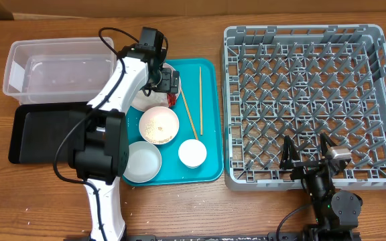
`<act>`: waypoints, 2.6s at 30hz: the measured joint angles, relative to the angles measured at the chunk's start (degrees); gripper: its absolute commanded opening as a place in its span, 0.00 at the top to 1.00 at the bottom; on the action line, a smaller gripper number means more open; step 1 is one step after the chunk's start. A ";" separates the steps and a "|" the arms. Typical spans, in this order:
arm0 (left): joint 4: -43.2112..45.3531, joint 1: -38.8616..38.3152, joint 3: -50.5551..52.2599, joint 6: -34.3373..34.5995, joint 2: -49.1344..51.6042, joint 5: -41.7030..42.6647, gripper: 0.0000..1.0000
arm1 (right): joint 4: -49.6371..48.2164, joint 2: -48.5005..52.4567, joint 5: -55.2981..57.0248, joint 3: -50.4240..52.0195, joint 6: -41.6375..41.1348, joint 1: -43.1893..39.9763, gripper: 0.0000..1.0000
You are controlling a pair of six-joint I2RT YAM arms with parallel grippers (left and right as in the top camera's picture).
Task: Sort waste into correct bins and load items into the dishwasher
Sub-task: 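Reach left gripper to the white plate and grasp the red wrapper, then carry the red wrapper left and drop it into the clear bin, then return left gripper to the plate and grasp the white tissue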
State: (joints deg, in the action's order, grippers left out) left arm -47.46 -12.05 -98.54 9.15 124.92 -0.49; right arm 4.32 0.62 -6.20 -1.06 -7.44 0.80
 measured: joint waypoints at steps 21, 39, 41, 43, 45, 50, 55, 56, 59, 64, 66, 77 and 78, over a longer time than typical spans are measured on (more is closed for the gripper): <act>-2.73 -0.09 -2.64 2.56 3.67 -2.32 0.96 | 0.02 0.00 0.00 0.00 -0.02 0.00 0.00; -33.38 10.56 -39.39 2.78 0.98 -3.72 0.96 | 0.07 0.00 0.00 0.00 0.00 0.00 0.00; -33.33 12.46 -38.97 2.78 0.98 -4.09 0.94 | 0.02 0.00 0.00 0.00 -0.04 0.00 0.00; -31.71 16.17 -37.59 2.80 0.98 -4.57 0.92 | 0.07 0.00 0.00 0.00 0.00 0.00 0.00; -29.24 19.04 -35.45 2.78 1.01 -4.94 0.91 | 0.04 0.00 0.00 0.00 -0.02 0.00 0.00; -21.81 22.40 -28.04 3.23 1.05 -5.25 0.81 | 0.00 0.00 0.02 0.00 -0.02 0.00 0.00; -18.25 23.21 -22.71 3.69 1.16 -5.38 0.67 | 0.02 0.00 0.00 0.00 0.00 0.00 0.00; -18.08 23.19 -22.18 3.96 1.20 -5.35 0.47 | 0.04 0.00 0.00 0.00 -0.02 -0.02 0.00; -17.64 23.19 -21.75 4.09 1.20 -5.35 0.01 | 0.02 0.00 0.00 0.00 -0.02 0.00 0.00; -19.56 23.19 -23.06 3.74 1.33 -5.35 0.00 | 0.04 0.00 0.02 0.00 0.00 0.00 0.00; -22.51 23.12 -26.84 3.10 1.66 -5.09 0.00 | 0.02 0.00 0.00 0.00 0.00 0.00 0.00; -23.82 11.87 -37.88 -19.52 1.64 5.01 0.00 | 0.04 0.00 0.02 0.00 -0.02 0.00 0.00; -23.19 9.40 -36.68 -22.58 1.77 5.18 0.00 | 0.02 0.00 0.00 0.00 -0.02 0.00 0.00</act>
State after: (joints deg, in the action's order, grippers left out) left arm -70.65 -2.66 -135.22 -13.43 126.69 4.69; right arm 4.34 0.62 -6.20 -1.06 -7.46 0.80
